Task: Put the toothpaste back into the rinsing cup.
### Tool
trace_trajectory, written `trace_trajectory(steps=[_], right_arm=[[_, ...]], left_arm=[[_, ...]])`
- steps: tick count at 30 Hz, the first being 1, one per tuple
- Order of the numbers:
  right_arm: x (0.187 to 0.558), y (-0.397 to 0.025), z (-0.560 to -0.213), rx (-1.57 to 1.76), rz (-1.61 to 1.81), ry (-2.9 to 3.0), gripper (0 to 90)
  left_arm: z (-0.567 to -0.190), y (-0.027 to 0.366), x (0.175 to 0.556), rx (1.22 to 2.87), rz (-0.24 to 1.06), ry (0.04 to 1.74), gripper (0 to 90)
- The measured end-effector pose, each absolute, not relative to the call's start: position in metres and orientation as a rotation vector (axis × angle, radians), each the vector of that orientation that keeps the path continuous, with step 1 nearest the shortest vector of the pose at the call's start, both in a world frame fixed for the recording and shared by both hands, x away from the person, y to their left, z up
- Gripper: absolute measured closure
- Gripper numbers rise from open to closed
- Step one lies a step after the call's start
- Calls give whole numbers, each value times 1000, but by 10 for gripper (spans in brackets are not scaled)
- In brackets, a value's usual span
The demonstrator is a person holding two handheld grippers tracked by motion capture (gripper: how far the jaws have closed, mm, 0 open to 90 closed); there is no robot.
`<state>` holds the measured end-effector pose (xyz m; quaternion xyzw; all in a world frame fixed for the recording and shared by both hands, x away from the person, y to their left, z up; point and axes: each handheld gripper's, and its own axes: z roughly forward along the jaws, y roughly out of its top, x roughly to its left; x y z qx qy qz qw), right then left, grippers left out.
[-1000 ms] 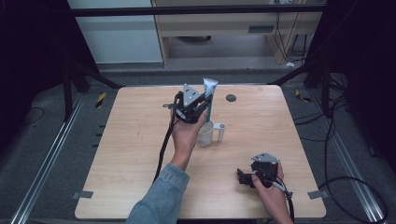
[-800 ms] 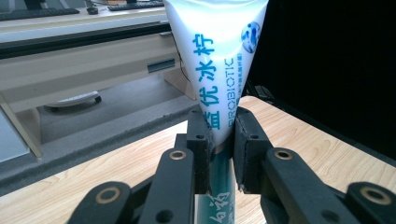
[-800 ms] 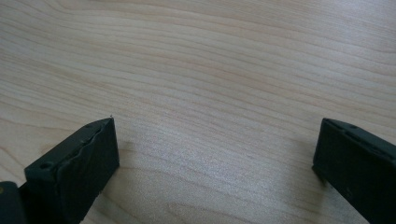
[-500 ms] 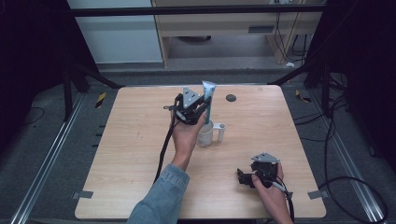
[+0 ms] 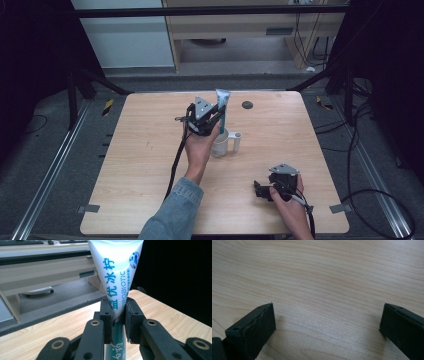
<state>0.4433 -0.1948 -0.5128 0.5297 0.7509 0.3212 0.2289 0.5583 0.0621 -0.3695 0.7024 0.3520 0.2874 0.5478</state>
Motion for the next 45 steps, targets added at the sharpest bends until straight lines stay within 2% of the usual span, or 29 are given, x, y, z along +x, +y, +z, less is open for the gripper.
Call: trace_trajectory(steps=[45], right_arm=[[443, -195, -513, 1461, 885, 2064, 4]], left_arm=[[-403, 69, 553, 1676, 654, 886, 780]])
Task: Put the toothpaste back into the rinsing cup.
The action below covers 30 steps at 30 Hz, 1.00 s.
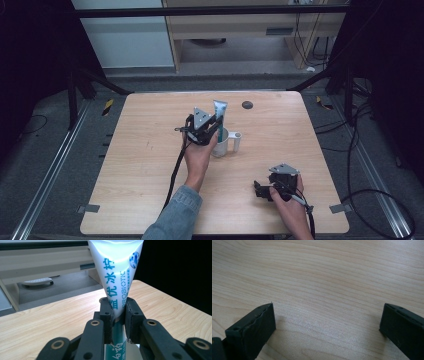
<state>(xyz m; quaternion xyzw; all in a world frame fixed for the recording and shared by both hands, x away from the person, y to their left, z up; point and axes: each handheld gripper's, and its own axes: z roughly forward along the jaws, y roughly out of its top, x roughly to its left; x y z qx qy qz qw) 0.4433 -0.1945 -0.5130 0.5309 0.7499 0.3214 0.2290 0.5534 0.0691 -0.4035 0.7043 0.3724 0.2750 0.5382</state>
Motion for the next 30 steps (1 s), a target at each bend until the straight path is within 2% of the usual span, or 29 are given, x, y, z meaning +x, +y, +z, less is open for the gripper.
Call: trace_trajectory(steps=[30], right_arm=[[443, -195, -513, 1461, 885, 2065, 4]], left_arm=[[-416, 71, 555, 1713, 645, 916, 780]])
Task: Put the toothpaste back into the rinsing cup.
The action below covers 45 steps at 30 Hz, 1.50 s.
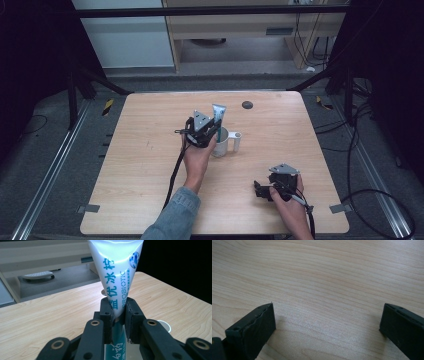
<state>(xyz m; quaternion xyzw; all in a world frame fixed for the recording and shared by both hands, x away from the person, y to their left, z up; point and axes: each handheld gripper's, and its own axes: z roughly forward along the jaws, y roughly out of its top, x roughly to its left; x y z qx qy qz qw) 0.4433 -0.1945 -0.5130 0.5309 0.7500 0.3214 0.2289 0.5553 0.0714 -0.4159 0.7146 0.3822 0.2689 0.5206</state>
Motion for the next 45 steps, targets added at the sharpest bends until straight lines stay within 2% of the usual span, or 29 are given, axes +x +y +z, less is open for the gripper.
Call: trace_trajectory(steps=[45], right_arm=[[443, -195, -513, 1463, 886, 2066, 4]], left_arm=[[-422, 70, 567, 1754, 596, 961, 772]])
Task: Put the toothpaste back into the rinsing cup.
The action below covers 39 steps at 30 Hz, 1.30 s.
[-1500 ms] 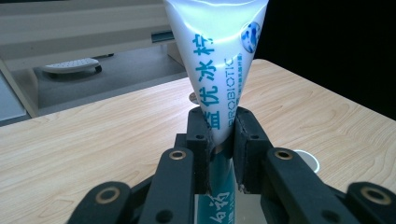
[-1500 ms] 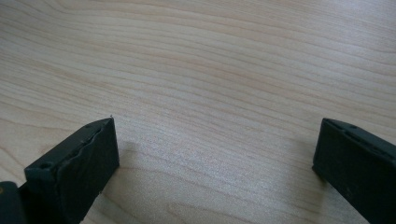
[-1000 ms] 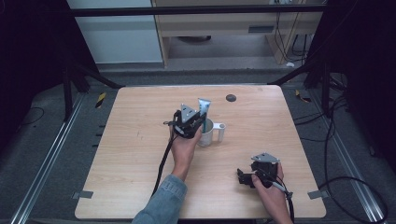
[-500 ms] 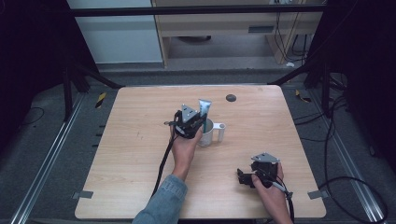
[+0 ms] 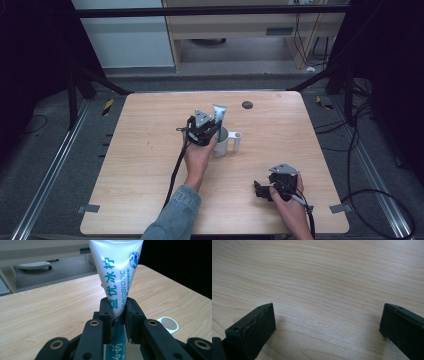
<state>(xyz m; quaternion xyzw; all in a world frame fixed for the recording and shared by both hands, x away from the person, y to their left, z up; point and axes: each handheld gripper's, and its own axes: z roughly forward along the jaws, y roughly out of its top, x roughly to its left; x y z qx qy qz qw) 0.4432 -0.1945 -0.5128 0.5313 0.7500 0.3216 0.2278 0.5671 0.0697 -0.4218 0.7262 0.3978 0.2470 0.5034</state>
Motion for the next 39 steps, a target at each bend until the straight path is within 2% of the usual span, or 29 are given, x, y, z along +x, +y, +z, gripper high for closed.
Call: trace_trajectory(steps=[26, 39], right_arm=[[443, -195, -513, 1462, 885, 2066, 4], [443, -194, -513, 1465, 886, 2065, 4]], left_arm=[[-424, 71, 571, 1733, 582, 981, 755], [-425, 72, 570, 1734, 596, 989, 686]])
